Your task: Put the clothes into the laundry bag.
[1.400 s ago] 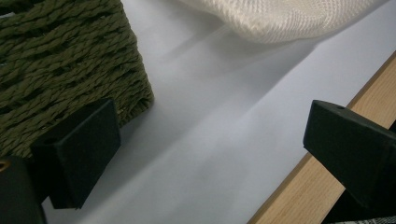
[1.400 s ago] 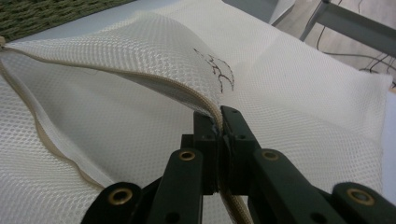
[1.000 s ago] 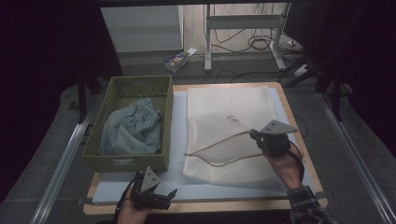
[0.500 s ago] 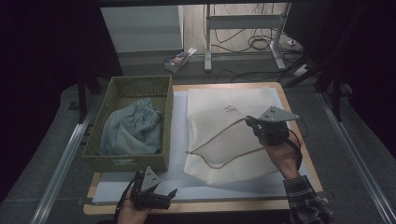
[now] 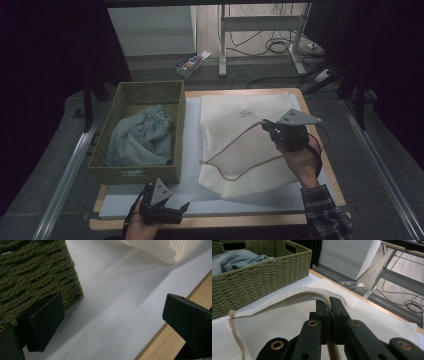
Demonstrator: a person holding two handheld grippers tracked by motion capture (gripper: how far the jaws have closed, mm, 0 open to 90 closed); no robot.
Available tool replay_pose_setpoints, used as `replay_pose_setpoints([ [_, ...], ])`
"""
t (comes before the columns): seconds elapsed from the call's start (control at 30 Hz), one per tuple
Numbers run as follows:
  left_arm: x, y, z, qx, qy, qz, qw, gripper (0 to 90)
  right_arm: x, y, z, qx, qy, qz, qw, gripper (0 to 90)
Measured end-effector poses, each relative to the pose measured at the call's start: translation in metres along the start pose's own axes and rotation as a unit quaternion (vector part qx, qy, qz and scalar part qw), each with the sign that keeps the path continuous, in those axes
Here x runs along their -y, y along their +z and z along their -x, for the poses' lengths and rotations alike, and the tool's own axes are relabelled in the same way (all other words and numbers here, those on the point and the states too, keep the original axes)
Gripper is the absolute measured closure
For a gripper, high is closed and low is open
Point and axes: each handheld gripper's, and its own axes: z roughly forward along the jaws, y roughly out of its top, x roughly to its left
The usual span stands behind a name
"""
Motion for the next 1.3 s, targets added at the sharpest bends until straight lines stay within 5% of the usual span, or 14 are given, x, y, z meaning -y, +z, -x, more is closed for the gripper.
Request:
replay_pose_setpoints([
  [0.23,-0.001,0.000,0.002,0.004,0.001,0.001,1.0000,3.7,0.005,-0.001,0.005,-0.025,0.032,0.006,0.9991,84.9],
  [0.5,-0.003,-0.005,-0.001,0.027,-0.038,0.019,0.9987,4.0,0.008,-0.001,0.010,-0.035,0.045,0.022,0.9981,84.9],
  [1.3,-0.017,-0.023,0.004,0.027,-0.014,0.043,0.9986,3.5,0.010,-0.002,0.016,-0.034,0.056,0.022,0.9976,84.8],
])
